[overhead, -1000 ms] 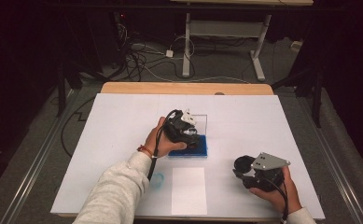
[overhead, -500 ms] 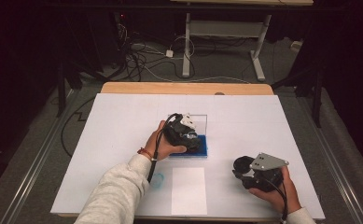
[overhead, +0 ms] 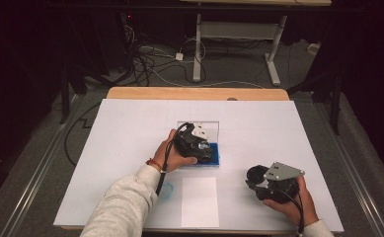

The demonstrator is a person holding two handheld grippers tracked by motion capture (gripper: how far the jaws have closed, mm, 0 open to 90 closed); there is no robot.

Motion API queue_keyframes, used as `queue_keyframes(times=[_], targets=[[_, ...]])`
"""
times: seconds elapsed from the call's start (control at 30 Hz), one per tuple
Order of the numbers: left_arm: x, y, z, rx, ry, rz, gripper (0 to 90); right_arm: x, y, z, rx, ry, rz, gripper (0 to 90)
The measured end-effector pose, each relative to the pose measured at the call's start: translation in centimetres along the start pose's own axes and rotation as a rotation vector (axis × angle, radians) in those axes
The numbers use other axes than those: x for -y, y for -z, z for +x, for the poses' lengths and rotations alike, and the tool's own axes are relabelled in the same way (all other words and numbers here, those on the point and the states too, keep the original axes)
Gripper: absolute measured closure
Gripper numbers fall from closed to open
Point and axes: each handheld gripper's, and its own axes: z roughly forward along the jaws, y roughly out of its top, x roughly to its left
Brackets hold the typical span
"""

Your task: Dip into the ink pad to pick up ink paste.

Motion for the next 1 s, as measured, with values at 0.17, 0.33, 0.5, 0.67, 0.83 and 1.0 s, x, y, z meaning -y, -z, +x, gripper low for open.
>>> queue_keyframes(times=[0.17,0.33,0.5,0.67,0.83,1.0], targets=[[-0.3,0.0,-0.1,-0.004,-0.006,0.018,55.3,0.0,-0.1,0.1,-0.004,-0.004,0.006,38.6],[-1.3,-0.1,0.3,0.014,0.007,0.084,55.3,0.0,-0.2,0.0,-0.005,-0.002,0.007,38.7],[-1.2,0.0,0.1,0.011,-0.002,0.1,55.2,0.0,-0.1,0.0,-0.003,-0.003,0.004,38.6],[-1.0,0.1,-0.2,-0.008,-0.008,0.092,55.3,0.0,-0.2,0.0,-0.004,0.0,0.008,38.6],[-0.9,0.1,-0.5,-0.021,-0.013,0.079,55.2,0.0,-0.1,0.0,-0.004,-0.002,0.005,38.6],[-0.8,0.1,-0.5,-0.019,-0.01,0.077,55.2,0.0,-0.1,0.0,-0.004,-0.002,0.006,38.7]])
